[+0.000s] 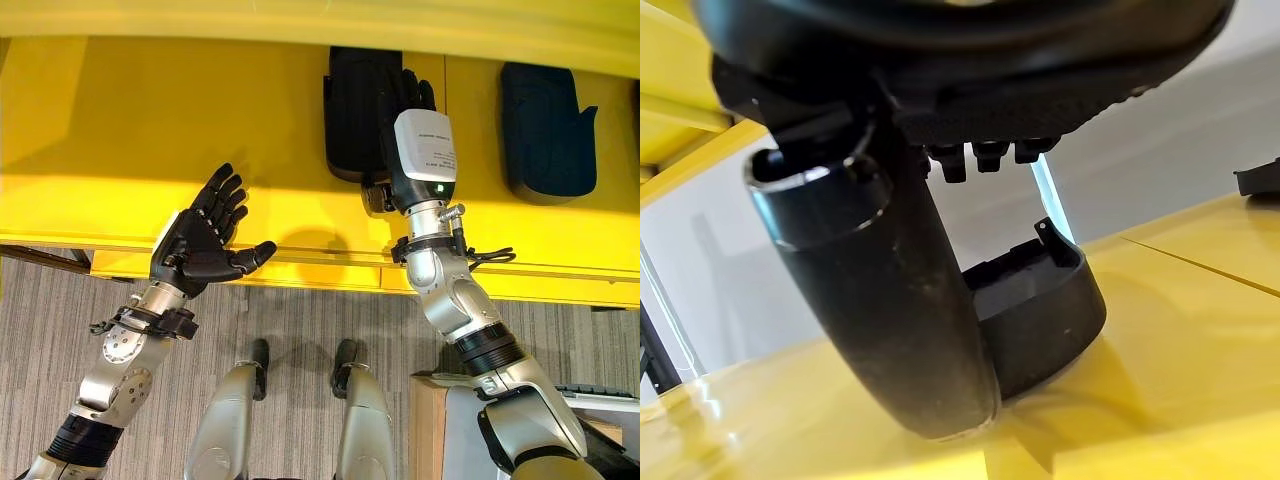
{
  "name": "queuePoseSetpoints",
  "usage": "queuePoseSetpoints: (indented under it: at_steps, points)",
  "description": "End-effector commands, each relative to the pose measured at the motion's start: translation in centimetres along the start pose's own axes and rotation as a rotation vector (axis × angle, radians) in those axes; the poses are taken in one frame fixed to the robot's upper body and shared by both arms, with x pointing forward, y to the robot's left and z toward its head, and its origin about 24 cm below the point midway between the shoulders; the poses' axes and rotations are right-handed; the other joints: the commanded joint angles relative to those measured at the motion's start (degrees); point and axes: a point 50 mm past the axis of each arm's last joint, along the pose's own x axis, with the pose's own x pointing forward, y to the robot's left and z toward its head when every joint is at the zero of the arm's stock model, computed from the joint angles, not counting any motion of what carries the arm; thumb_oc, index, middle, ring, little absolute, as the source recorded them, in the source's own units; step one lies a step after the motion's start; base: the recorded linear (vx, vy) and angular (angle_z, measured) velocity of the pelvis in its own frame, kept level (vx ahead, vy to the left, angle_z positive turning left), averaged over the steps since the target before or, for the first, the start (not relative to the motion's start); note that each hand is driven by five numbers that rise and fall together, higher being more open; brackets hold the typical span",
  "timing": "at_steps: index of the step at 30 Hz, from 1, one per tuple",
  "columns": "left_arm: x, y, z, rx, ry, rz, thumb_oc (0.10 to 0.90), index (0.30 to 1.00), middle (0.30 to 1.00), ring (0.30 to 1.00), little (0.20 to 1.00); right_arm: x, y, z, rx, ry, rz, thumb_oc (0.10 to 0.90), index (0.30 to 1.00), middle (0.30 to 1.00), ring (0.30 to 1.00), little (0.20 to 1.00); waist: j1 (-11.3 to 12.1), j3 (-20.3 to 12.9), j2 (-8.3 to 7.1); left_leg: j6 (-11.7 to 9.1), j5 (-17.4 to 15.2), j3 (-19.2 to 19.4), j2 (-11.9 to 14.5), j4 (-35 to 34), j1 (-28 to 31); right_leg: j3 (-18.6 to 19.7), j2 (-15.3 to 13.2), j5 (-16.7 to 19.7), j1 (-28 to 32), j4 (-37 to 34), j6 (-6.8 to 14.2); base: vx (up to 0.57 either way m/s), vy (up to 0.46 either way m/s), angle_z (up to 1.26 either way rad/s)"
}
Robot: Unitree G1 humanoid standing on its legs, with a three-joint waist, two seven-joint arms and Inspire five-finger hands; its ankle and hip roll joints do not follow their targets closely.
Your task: Move parts from the plastic box to the shelf.
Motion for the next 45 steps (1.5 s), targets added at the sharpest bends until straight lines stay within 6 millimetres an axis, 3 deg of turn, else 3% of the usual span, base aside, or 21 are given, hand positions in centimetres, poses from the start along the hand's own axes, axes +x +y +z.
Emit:
queuePoseSetpoints:
  at_steps: [1,12,19,35,45]
  points:
    - [0.6,-2.8,4.5,-0.021,-0.275,-0.133,0.900,1.000,1.000,1.000,1.000,3.7,-6.2,3.0,-0.039,-0.202,-0.284,0.900,1.000,1.000,1.000,1.000,-0.24,-3.12,2.25,-0.33,0.41,2.59,1.96,-3.97,5.54,1.17,-0.42,-4.11,4.24,1.10,2.86,0.00,0.000,0.00]
    - [0.5,-2.7,4.7,-0.012,-0.286,-0.127,0.900,1.000,1.000,1.000,1.000,3.5,-5.5,4.2,-0.062,-0.274,-0.179,0.900,1.000,1.000,1.000,1.000,-0.43,-3.04,2.05,-0.28,0.34,2.84,2.13,-3.89,5.36,1.77,-0.51,-3.63,3.63,0.78,3.14,0.00,0.000,0.00]
    - [0.1,-2.0,4.9,0.008,-0.285,-0.116,0.900,1.000,1.000,1.000,1.000,1.8,-4.0,4.4,-0.034,-0.295,0.081,0.900,1.000,1.000,1.000,1.000,-0.89,-3.12,1.22,-0.31,0.52,3.17,2.42,-4.52,5.88,1.89,-0.27,-3.67,4.22,0.38,3.29,0.00,0.000,0.00]
    - [-0.4,-1.2,5.3,0.045,-0.279,-0.071,0.900,1.000,1.000,1.000,1.000,-1.4,-2.6,1.7,0.066,-0.066,0.283,0.900,1.000,1.000,1.000,1.000,-2.45,-3.24,-0.65,-0.28,0.54,4.21,3.32,-5.02,7.27,2.65,1.04,-3.80,5.96,-0.36,3.02,0.01,-0.002,0.00]
    - [-0.4,-1.1,5.2,0.052,-0.270,-0.068,0.900,1.000,1.000,1.000,1.000,-1.9,-1.7,1.1,0.107,0.004,0.330,0.900,1.000,1.000,1.000,1.000,-2.52,-3.31,-0.91,-0.35,0.54,4.35,3.47,-4.96,7.45,2.67,1.45,-3.88,6.53,-0.59,2.78,0.00,0.000,0.00]
